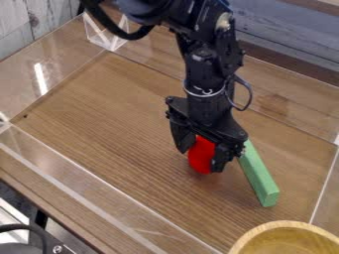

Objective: Move the red object to the left side of the table

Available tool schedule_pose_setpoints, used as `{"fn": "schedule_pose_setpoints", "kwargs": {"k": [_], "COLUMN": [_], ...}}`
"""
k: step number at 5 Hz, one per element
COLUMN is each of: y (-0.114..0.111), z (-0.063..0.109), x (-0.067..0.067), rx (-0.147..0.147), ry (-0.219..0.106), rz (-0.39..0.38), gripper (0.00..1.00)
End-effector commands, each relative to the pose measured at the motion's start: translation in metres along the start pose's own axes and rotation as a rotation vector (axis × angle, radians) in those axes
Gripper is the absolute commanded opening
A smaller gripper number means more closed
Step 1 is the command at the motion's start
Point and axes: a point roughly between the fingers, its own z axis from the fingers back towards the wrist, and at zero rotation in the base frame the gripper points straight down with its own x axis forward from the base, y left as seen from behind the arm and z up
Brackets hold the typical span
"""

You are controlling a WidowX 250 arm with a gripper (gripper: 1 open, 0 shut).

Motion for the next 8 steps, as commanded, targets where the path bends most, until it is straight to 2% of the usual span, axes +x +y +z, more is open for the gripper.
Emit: {"fn": "schedule_pose_setpoints", "kwargs": {"k": [1,2,4,6,8], "y": [0.003,0.010,0.020,0.044,0.020], "z": [0.008,0.005,-0.002,-0.001,-0.017], "x": [0.011,0.014,0.033,0.026,0.024], "rx": [-0.003,-0.001,0.000,-0.009,-0.004], "ry": [-0.066,-0.072,-0.086,-0.075,-0.060], "rz": [0.000,0.013,0.050,0.078,0.072], "gripper": [1.00,1.00,1.00,1.00,1.00]}}
